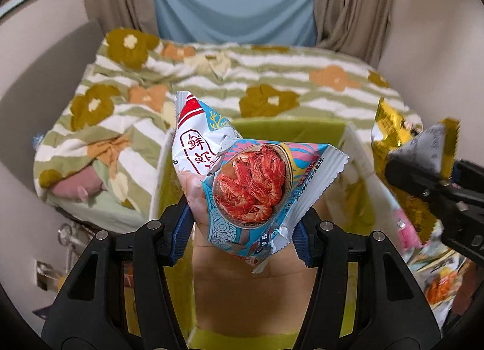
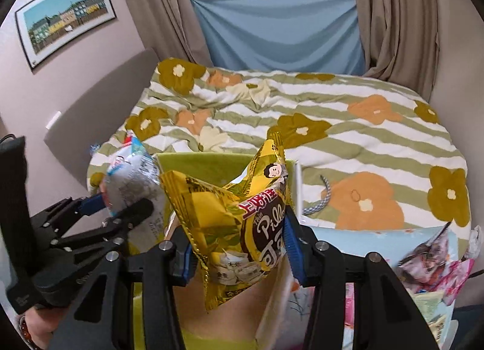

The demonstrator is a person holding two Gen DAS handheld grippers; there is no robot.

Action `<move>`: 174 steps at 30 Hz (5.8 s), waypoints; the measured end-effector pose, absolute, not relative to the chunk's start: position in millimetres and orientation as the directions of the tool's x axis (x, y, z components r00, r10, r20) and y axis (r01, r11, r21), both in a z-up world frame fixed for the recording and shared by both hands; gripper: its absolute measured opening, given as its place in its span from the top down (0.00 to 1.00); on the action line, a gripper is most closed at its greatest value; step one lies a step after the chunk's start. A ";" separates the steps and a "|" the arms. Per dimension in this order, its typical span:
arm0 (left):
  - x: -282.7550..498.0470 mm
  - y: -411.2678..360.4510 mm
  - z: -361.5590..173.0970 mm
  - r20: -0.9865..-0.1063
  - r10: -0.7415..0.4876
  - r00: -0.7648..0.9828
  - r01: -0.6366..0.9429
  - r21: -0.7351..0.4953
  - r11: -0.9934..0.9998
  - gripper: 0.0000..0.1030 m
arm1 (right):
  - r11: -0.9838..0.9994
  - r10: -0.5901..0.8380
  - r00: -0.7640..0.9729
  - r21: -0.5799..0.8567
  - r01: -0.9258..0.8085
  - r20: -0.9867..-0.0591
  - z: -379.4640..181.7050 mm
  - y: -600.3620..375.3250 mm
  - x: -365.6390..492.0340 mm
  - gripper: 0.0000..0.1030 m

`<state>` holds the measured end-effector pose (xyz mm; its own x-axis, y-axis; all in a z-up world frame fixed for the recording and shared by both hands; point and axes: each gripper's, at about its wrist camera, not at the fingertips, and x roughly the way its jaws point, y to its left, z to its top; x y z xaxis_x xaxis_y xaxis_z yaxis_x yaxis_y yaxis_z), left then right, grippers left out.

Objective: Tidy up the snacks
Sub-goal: 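Carry both bags into the yellow box and open both tools to drop them, then move both tools back over the snack pile, then grasp the cheese stick bag with the left tool while the right tool grasps the potato chip bag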

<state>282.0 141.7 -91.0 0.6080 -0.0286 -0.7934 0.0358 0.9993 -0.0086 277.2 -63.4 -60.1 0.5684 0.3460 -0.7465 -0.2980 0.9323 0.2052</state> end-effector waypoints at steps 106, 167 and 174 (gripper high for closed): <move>117.9 -210.6 -157.9 -0.903 -0.209 0.375 0.372 -0.060 0.926 0.00 | 0.992 0.059 0.580 0.115 0.060 -0.812 -151.1 -410.6 16.4 0.00; 97.3 -207.6 -106.7 -0.856 -0.300 0.421 0.393 -0.126 0.911 0.40 | 0.998 -0.010 0.581 -0.043 -0.043 -0.814 -144.4 -406.7 21.5 0.36; 94.0 -174.8 -69.6 -0.812 -0.264 0.520 0.290 -0.123 0.949 0.40 | 0.991 0.052 0.624 -0.036 -0.128 -0.779 -105.5 -397.8 29.0 0.36</move>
